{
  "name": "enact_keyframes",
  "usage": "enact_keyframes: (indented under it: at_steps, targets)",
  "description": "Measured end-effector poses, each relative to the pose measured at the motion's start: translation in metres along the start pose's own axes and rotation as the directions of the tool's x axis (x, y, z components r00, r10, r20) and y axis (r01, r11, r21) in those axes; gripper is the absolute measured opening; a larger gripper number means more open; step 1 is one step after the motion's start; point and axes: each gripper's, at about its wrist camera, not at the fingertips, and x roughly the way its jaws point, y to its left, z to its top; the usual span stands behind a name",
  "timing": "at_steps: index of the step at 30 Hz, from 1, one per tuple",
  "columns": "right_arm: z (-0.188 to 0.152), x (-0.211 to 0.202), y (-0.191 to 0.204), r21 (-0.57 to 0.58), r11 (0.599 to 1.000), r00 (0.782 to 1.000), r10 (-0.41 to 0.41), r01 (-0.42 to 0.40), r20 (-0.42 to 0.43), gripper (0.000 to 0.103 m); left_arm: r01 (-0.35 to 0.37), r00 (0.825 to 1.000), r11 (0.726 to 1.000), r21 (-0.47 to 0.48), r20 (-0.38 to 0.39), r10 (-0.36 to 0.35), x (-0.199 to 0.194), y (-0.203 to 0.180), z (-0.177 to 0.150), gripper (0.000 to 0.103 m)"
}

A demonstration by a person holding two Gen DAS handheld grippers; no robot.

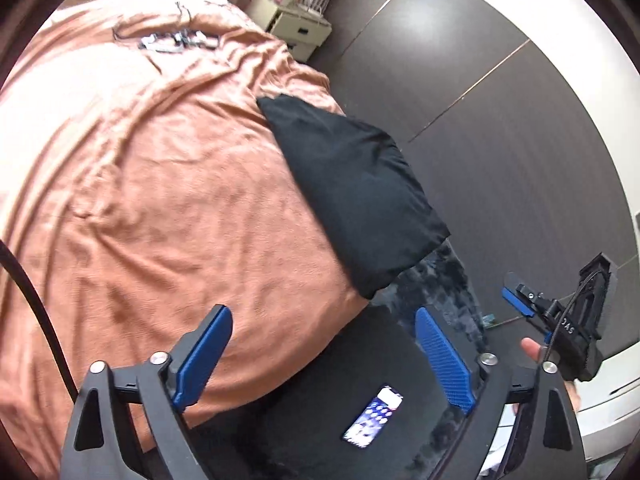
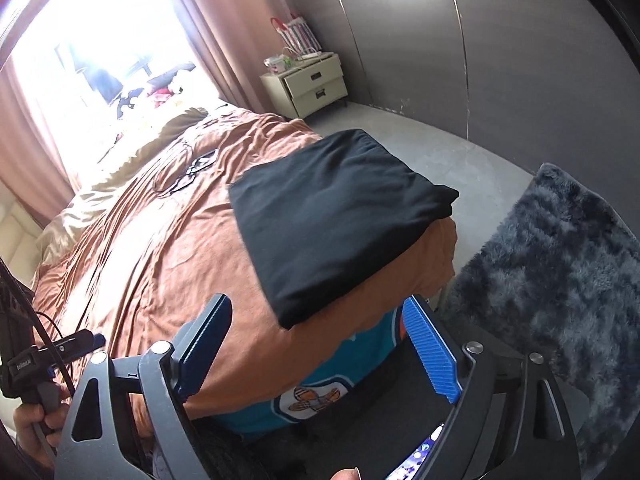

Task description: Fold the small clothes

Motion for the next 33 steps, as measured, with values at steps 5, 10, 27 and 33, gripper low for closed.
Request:
enact_keyframes:
  at_steps: [5,10,27,33]
  targets:
    - [-0.025,-0.038,0.020,-0.042,0.999,0.999,-0.016,0.018,0.051,0.088,-0.024,0.998,0.998,0.056,0.064,0.020,-0.042,0.001,-0.022,0.101]
    - [-0.050,-0.074,0.042,-0.083,0.996,0.995,-0.012,0.020,0.101,0.089,-0.041,0.993,0.995,0.087,0.111,0.031,-0.076,0.002,-0.045,0.101]
    - [-0.147,-0.178,0.115,-0.182,0.982,0.971,-0.004,0.049,0.241,0.103,-0.165,0.935,0.960,0.225,0.344,0.081,-0.191,-0.005,-0.129,0.103]
    - [-0.169,-0.188,0.123,-0.197,0.980,0.968,0.034,0.016,0.248,0.103,-0.243,0.897,0.939,0.242,0.423,0.124,-0.230,0.002,-0.160,0.103]
